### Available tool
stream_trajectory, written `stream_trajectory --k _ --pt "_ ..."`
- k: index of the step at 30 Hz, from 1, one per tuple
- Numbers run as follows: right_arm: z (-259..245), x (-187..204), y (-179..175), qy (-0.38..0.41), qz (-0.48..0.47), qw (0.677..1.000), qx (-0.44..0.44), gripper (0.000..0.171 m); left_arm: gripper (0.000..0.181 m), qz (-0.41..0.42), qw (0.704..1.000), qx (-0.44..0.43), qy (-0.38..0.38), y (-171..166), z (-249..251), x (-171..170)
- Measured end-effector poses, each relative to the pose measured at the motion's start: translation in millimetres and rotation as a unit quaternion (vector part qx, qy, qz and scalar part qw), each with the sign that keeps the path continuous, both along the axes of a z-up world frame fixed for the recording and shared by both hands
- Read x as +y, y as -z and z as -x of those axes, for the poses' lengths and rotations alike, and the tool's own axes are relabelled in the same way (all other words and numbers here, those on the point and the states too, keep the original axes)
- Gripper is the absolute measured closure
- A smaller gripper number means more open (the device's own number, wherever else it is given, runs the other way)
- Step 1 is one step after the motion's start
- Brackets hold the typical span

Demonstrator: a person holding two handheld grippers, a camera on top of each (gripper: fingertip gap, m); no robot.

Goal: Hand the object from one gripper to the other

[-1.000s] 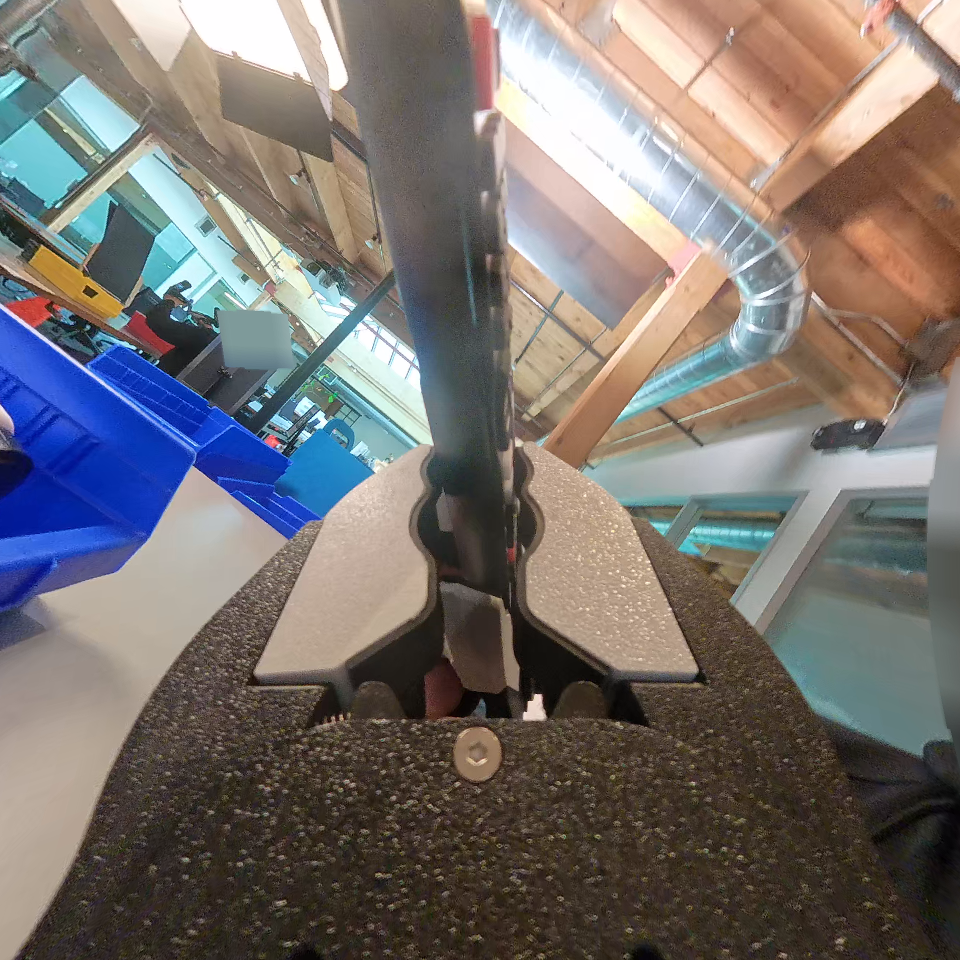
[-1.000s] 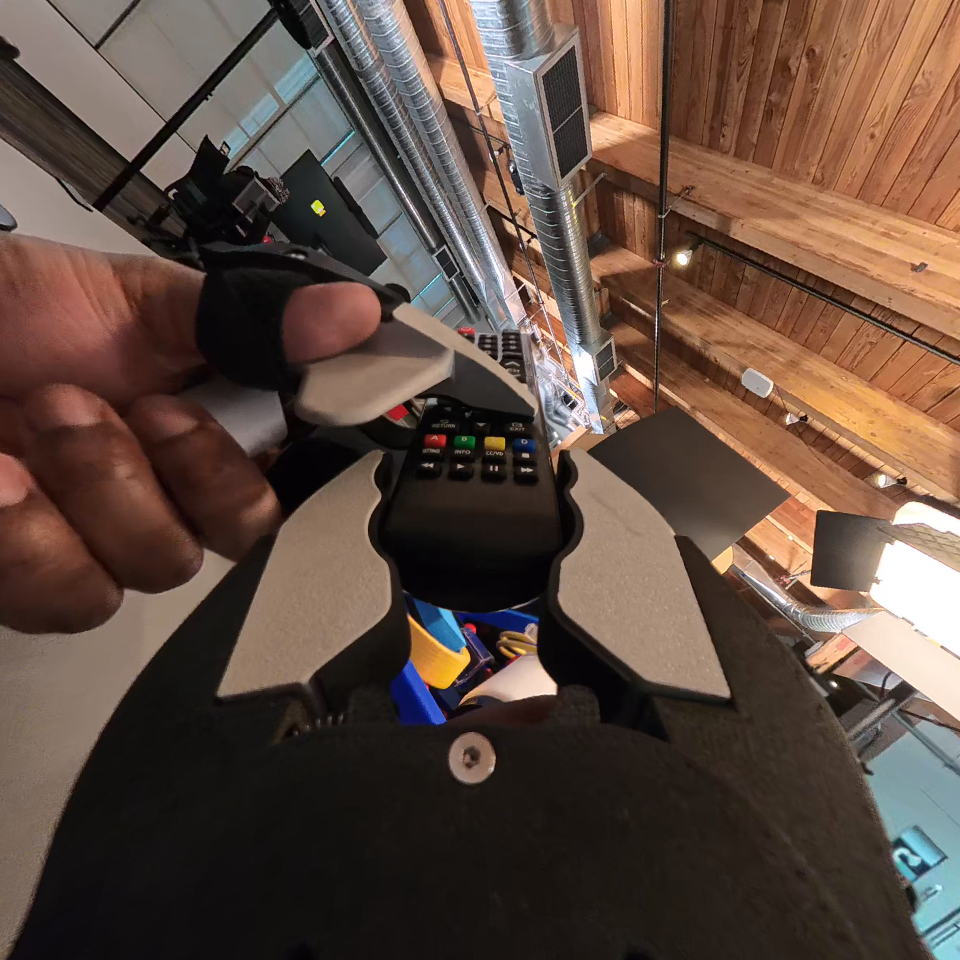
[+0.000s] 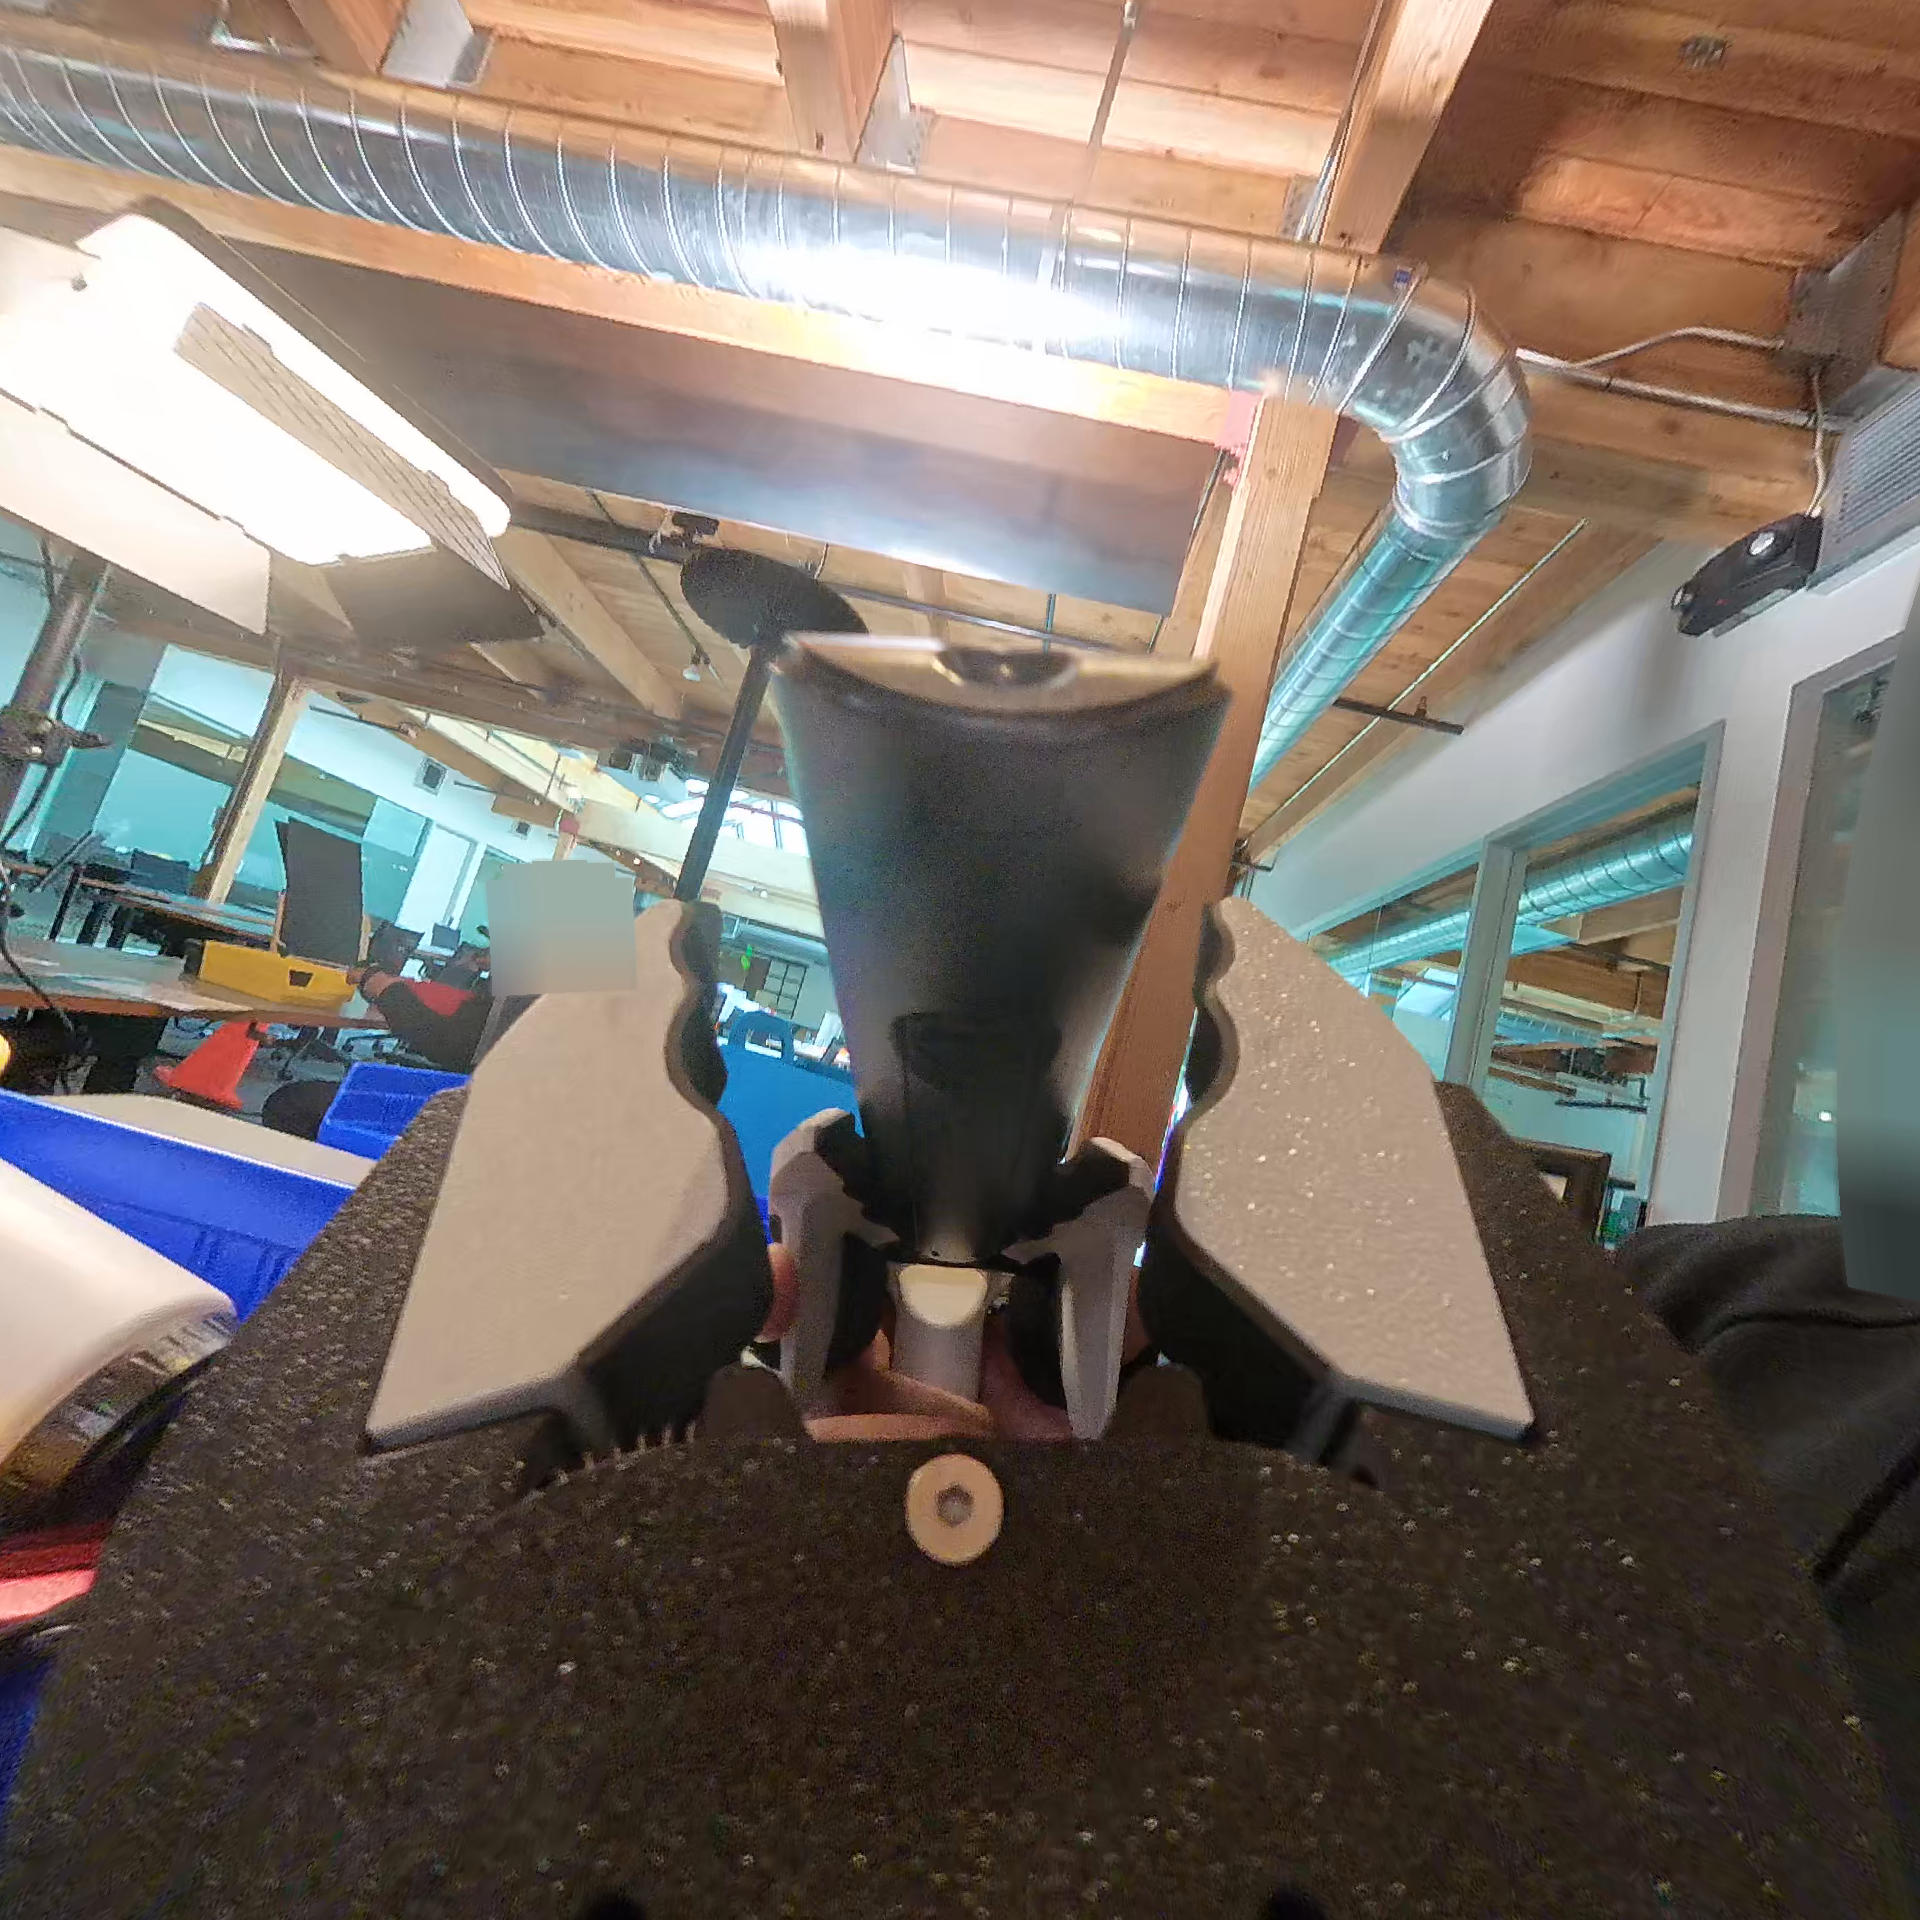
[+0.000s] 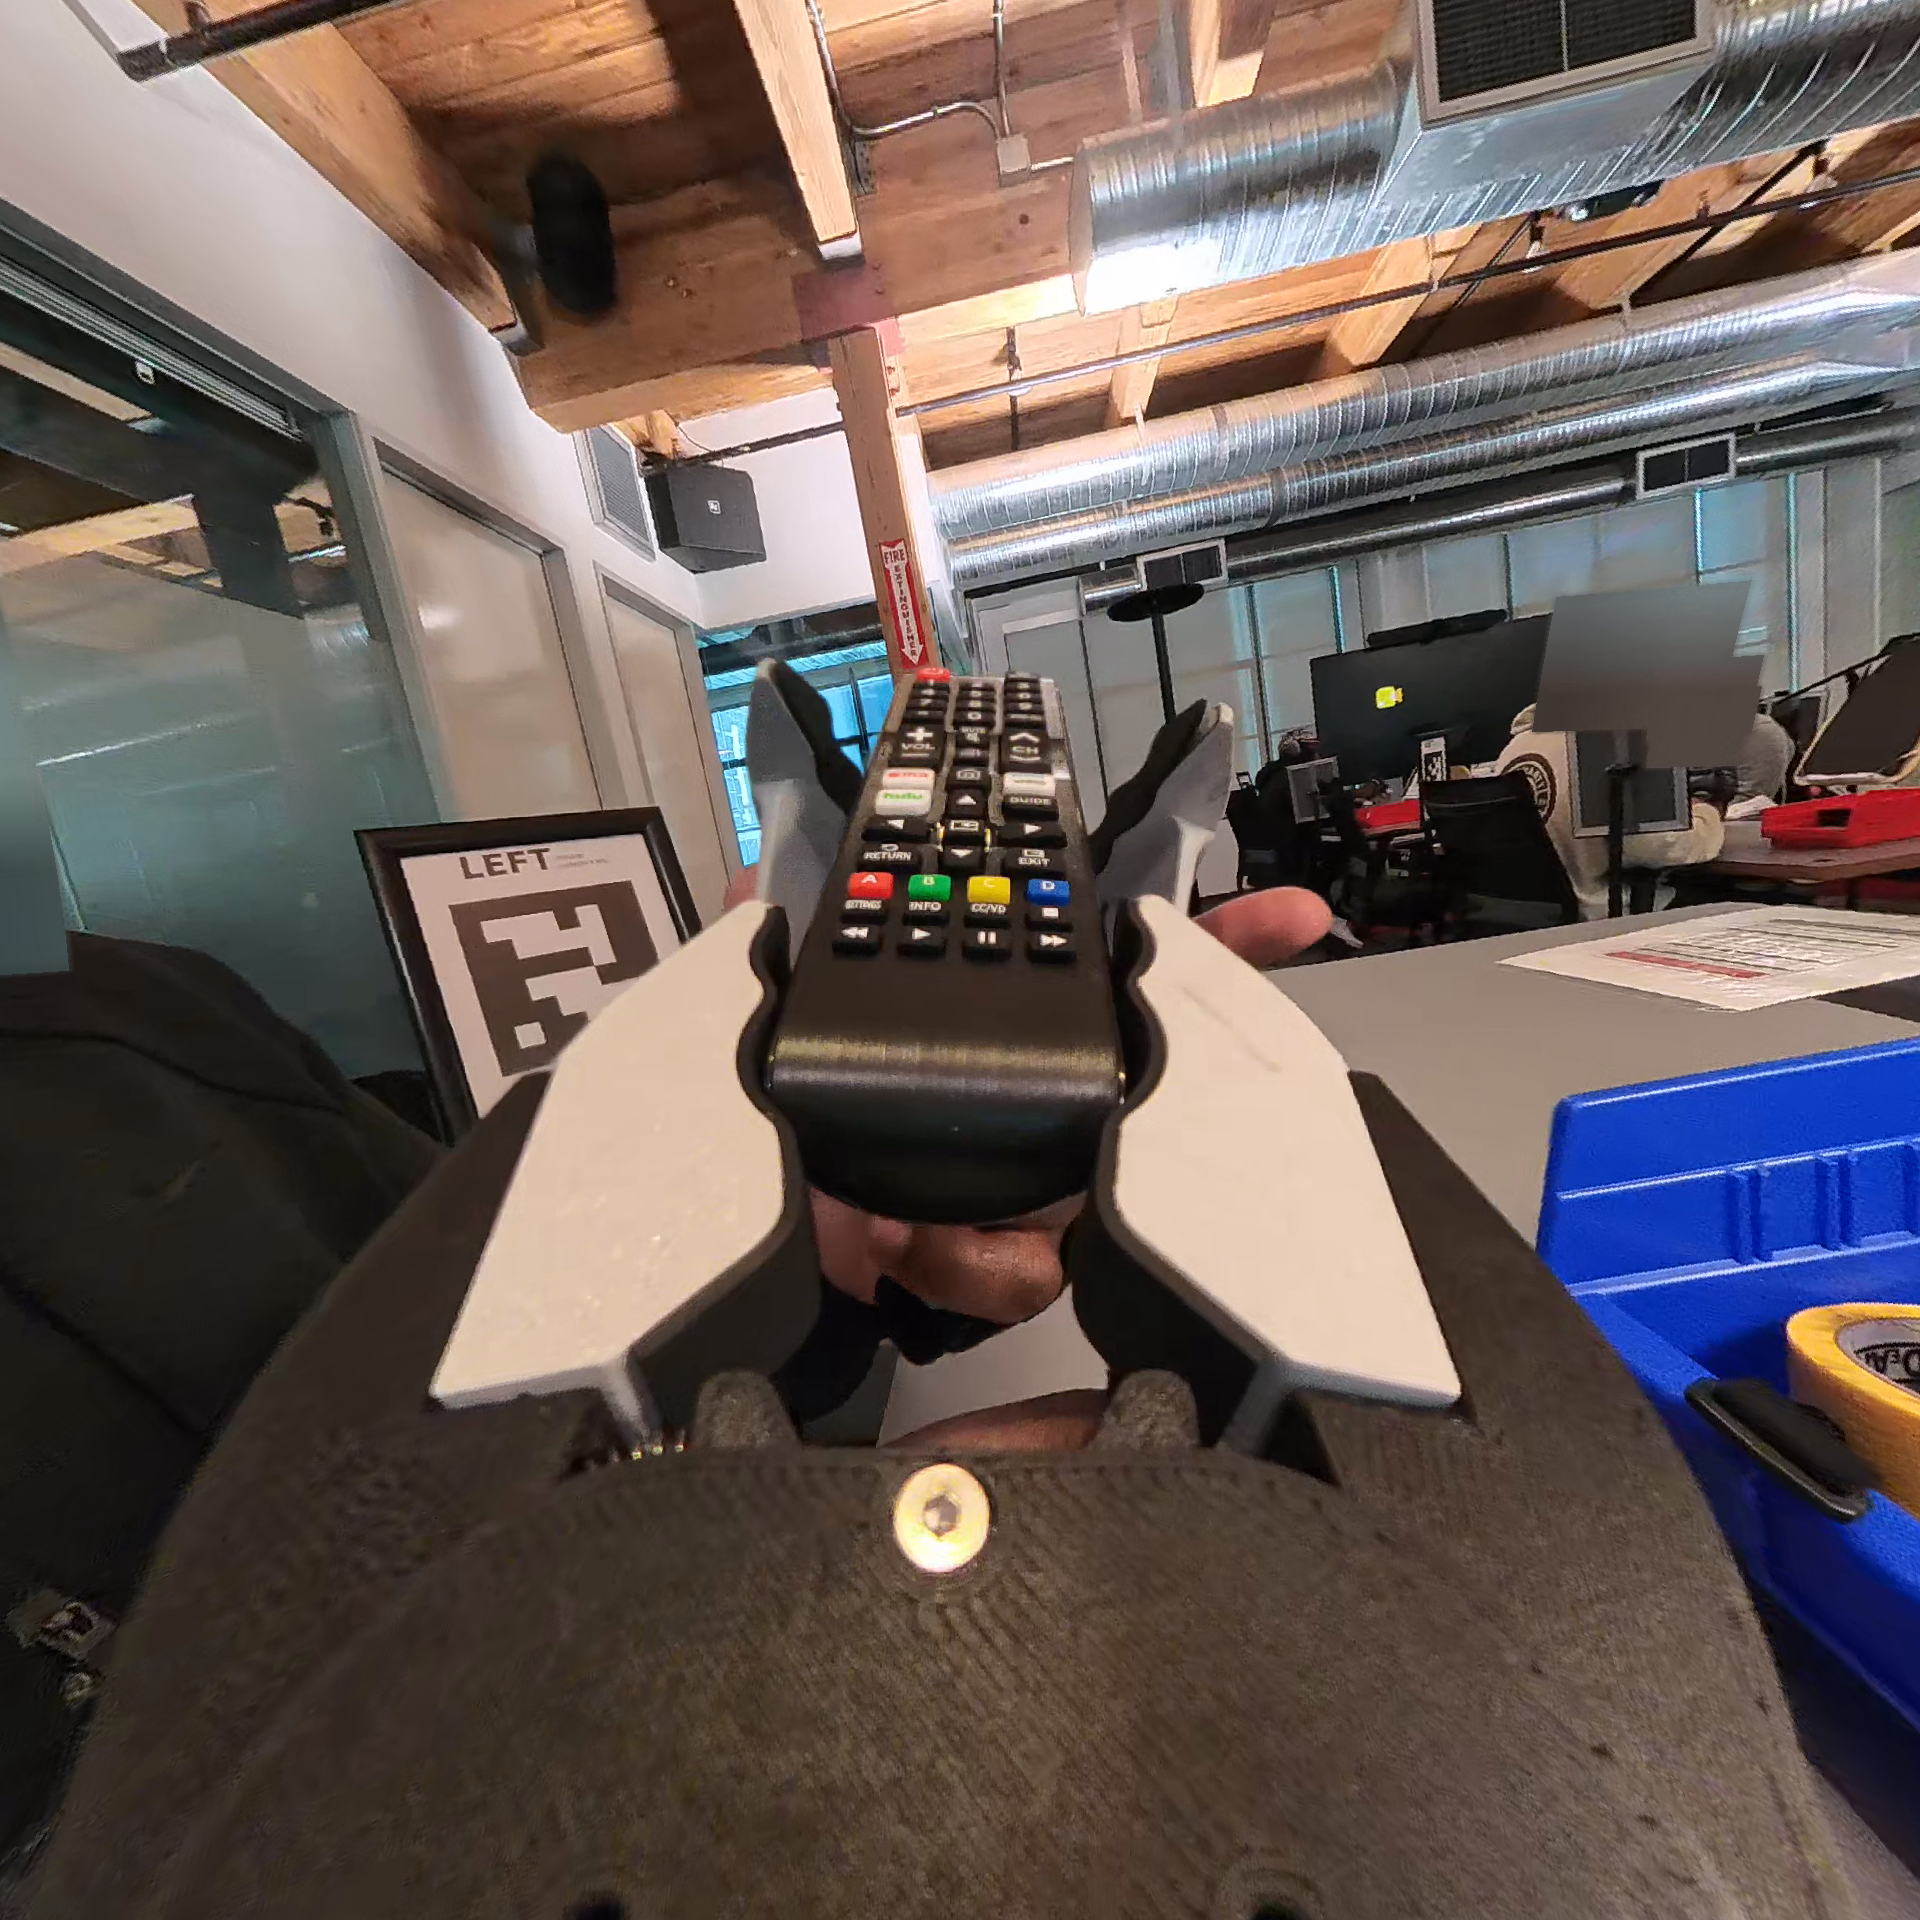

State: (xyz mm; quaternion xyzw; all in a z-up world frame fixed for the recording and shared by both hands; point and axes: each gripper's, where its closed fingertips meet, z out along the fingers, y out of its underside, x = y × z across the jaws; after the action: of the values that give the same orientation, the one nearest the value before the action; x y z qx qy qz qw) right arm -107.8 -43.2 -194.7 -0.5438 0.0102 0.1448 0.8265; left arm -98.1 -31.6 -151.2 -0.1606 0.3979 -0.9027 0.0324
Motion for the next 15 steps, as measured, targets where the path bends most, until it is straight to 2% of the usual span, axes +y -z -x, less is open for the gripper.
stream_trajectory --k 5,10,15 --pt "-2 1 2 0.017 0.006 1.000 -0.010 0.110 0.108 -0.036 0.999 -0.002 -0.016 5 3 -16" --pt "2 2 3 0.004 0.010 1.000 -0.011 0.111 0.122 -0.006 1.000 0.014 -0.026 2 0 -12" --pt "2 4 5 0.007 0.020 1.000 -0.015 0.111 0.122 0.011 0.999 0.016 -0.029 3 -2 -9"
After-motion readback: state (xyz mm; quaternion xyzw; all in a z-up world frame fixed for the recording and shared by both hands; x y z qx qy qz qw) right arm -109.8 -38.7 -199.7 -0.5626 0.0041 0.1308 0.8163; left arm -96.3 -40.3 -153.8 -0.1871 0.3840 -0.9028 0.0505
